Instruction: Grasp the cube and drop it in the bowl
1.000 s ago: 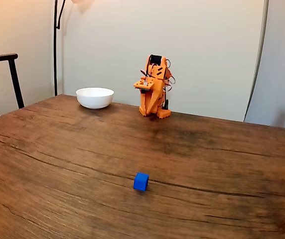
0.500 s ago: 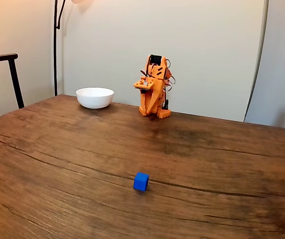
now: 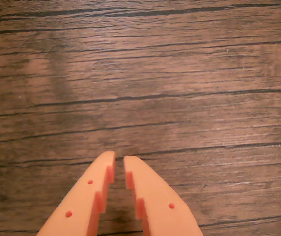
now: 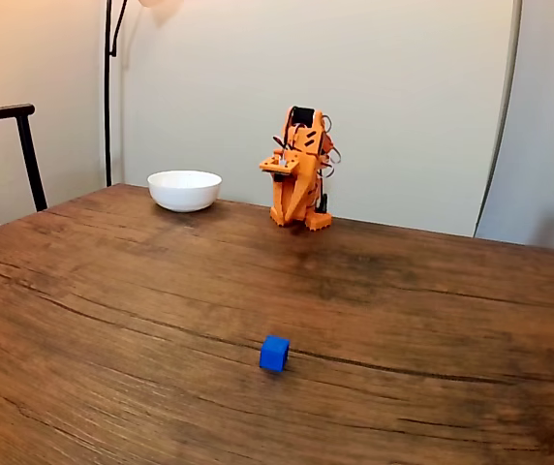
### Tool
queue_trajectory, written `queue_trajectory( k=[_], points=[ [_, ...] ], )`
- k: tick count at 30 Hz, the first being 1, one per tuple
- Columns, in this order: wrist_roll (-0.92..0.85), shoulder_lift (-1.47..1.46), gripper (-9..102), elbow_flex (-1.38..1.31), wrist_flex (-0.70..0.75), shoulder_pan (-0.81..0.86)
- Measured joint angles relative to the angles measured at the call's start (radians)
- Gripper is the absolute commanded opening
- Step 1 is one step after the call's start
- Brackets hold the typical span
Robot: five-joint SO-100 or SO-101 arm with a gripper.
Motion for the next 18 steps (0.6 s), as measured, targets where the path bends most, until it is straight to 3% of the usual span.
queue_trajectory(
  k=[12, 18],
  points=[
    [0.0, 0.0, 1, -0.018, -0.012, -0.008],
    [-0.003, 0.0, 1, -0.061, -0.184, -0.031]
  ],
)
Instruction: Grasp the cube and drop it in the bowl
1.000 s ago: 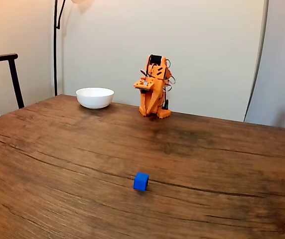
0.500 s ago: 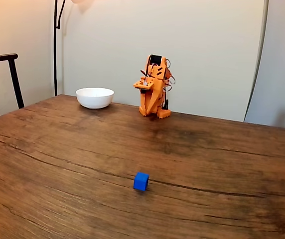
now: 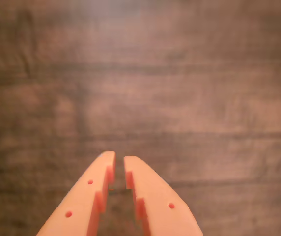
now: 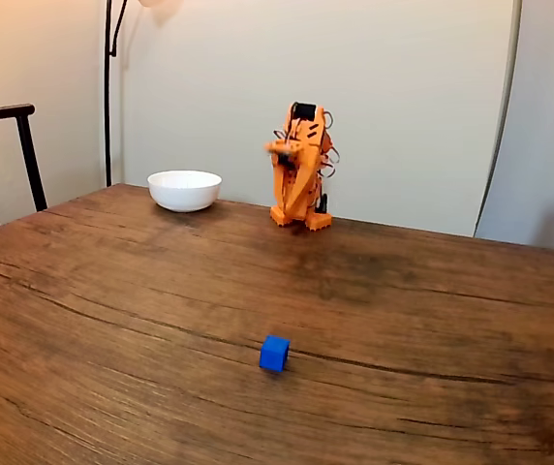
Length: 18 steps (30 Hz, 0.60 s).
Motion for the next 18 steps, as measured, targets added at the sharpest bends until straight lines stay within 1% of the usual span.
queue_trajectory(
  k=[5, 18],
  points=[
    [0.0, -0.002, 1, 0.0, -0.135, -0.012],
    [-0.008, -0.009, 1, -0.002, -0.357, -0.015]
  ],
)
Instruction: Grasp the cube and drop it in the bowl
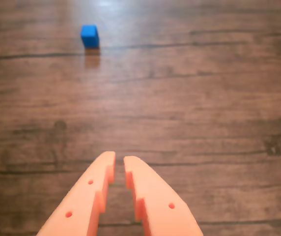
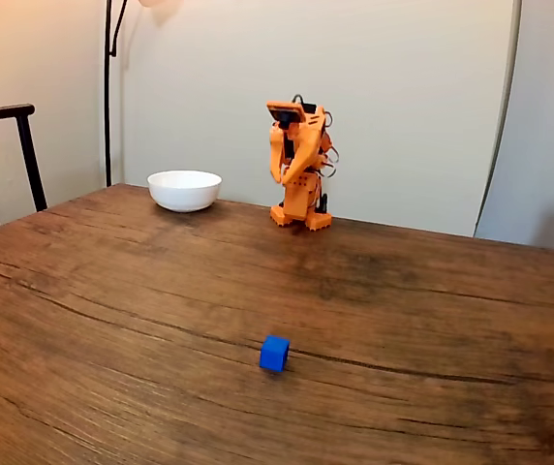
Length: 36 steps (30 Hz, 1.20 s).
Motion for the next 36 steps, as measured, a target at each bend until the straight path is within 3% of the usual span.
queue_trajectory(
  k=[15, 26, 36],
  points=[
    [-0.041, -0.123, 1, -0.08, -0.209, 0.028],
    [-0.038, -0.89, 1, -0.537, -0.222, 0.026],
    [-0.011, -1.453, 1, -0.733, -0.557, -0.064]
  ],
)
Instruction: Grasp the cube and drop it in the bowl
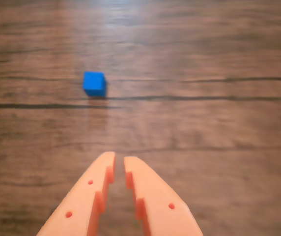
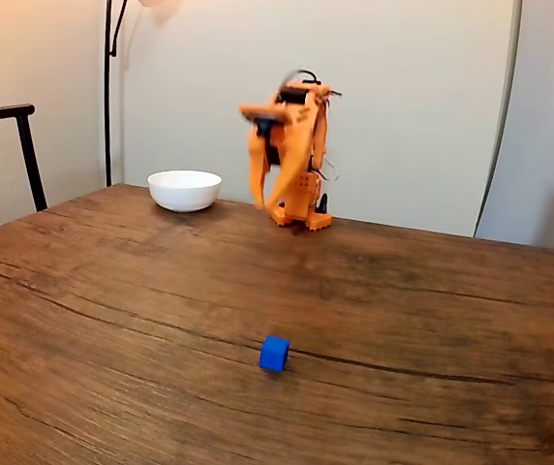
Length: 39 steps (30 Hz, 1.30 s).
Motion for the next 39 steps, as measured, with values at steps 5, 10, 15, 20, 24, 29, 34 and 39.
queue_trajectory(
  k=[5, 10, 15, 20, 24, 29, 34, 39],
  points=[
    [0.0, -0.19, 1, -0.1, -0.067, -0.015],
    [0.006, -0.333, 1, -0.212, -0.071, -0.031],
    [0.003, -0.443, 1, -0.318, -0.072, -0.043],
    [0.003, -0.532, 1, -0.422, -0.072, -0.061],
    [0.003, -0.603, 1, -0.502, -0.072, -0.066],
    [0.003, -0.678, 2, -0.58, -0.072, -0.072],
    [0.003, -0.716, 14, -0.623, -0.072, -0.074],
    [0.003, -0.719, 31, -0.626, -0.072, -0.074]
  ],
)
